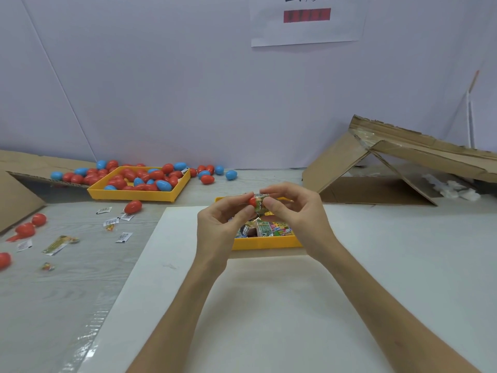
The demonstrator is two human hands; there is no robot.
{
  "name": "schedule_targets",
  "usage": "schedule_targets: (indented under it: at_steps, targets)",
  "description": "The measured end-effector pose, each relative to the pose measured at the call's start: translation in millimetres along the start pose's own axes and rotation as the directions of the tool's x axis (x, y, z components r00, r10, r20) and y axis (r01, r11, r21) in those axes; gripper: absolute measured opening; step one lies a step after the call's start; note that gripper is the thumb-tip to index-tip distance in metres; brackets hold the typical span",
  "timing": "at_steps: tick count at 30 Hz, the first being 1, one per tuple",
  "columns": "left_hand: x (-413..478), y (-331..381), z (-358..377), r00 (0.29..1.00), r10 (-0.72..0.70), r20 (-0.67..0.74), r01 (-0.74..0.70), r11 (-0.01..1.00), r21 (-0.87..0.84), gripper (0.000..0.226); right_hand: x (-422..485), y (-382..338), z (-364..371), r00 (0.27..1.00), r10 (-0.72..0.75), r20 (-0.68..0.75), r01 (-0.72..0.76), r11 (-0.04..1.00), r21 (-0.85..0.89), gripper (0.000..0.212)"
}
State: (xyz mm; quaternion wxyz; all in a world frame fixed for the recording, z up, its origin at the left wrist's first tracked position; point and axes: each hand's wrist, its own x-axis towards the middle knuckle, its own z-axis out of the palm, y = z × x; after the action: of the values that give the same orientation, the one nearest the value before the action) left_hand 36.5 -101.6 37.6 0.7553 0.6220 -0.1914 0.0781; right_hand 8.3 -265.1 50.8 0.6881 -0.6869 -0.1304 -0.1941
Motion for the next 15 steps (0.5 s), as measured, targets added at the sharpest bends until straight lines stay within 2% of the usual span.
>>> schedule_targets:
  at_steps: [5,11,14,15]
  targets:
    - [0.5,-0.5,-0.2,1.000,0.013,0.004,-0.013,1.000,-0.001,0.023,0.8,1.7,0.3,0.999,0.035,-0.032,-0.033,0.997,0.076,0.010]
    - [0.9,-2.1,-0.5,0.998,0.068,0.006,-0.069,0.995,0.068,0.027,1.1,6.8,4.9,0.985,0.169,-0.022,-0.158,0.957,0.242,0.012]
    - [0.5,-2.5,0.0,1.000,0.031,-0.003,-0.031,0.999,0.035,0.021,1.5,6.6,5.8,0.989,0.149,-0.014,-0.142,0.967,0.213,0.009]
    - [0.7,-2.8,-0.3,1.000,0.006,0.009,-0.006,1.000,0.006,0.018,1.5,6.1,5.8,0.992,0.124,-0.013,-0.119,0.975,0.189,0.014]
